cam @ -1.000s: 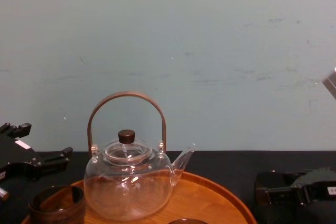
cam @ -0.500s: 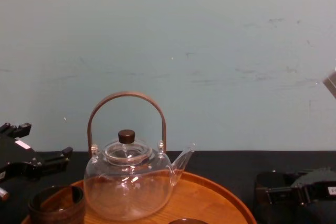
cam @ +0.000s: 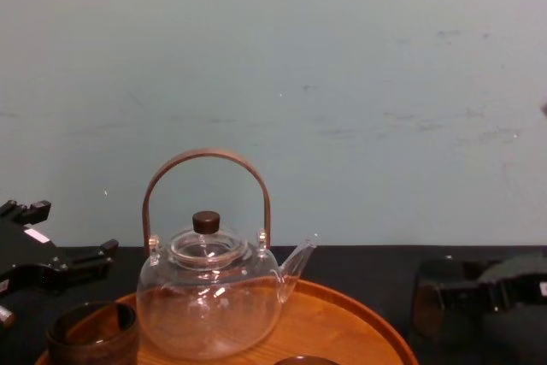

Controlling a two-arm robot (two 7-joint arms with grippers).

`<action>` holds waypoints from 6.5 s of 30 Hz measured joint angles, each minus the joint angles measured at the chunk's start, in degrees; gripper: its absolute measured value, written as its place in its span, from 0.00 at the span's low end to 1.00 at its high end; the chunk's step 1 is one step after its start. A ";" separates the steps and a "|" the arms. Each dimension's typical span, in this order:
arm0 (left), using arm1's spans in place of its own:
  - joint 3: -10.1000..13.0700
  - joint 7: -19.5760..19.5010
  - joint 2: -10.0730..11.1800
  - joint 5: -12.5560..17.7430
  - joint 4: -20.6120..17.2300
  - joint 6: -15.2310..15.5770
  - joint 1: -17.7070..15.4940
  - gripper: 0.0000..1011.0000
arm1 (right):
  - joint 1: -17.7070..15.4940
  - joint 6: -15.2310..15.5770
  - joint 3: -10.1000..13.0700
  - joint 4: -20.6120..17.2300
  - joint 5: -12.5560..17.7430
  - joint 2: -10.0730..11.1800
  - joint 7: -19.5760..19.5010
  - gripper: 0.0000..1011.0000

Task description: Pick up the glass from the table and place it on the tray.

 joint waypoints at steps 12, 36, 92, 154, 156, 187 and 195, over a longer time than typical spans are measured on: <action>0.00 0.00 0.00 0.00 0.00 0.00 0.00 0.99 | 1.05 -1.50 -0.97 -3.68 0.42 1.08 1.99 0.89; 0.00 0.00 0.00 0.00 0.00 0.00 0.00 0.99 | 5.68 -3.80 -7.95 0.89 -0.56 -2.75 5.55 0.89; 0.00 0.00 0.00 0.00 0.00 0.00 0.00 0.99 | 7.75 -5.68 -10.11 10.20 -4.06 -6.85 5.92 0.89; 0.00 0.00 0.00 0.00 0.00 0.00 0.00 0.99 | -4.30 -3.71 -4.21 -7.75 1.41 5.57 5.48 0.99; 0.00 0.00 0.00 0.00 0.00 0.00 0.00 0.99 | -5.30 -3.75 -3.61 -8.92 1.87 6.48 5.28 0.99; 0.00 0.00 0.00 0.00 0.00 0.00 0.00 0.99 | -19.28 -12.95 10.54 -15.63 2.21 2.98 -13.95 0.99; 0.00 0.00 0.00 0.00 0.00 0.00 0.00 0.99 | -19.41 -14.63 11.73 -14.36 0.67 0.70 -14.98 0.99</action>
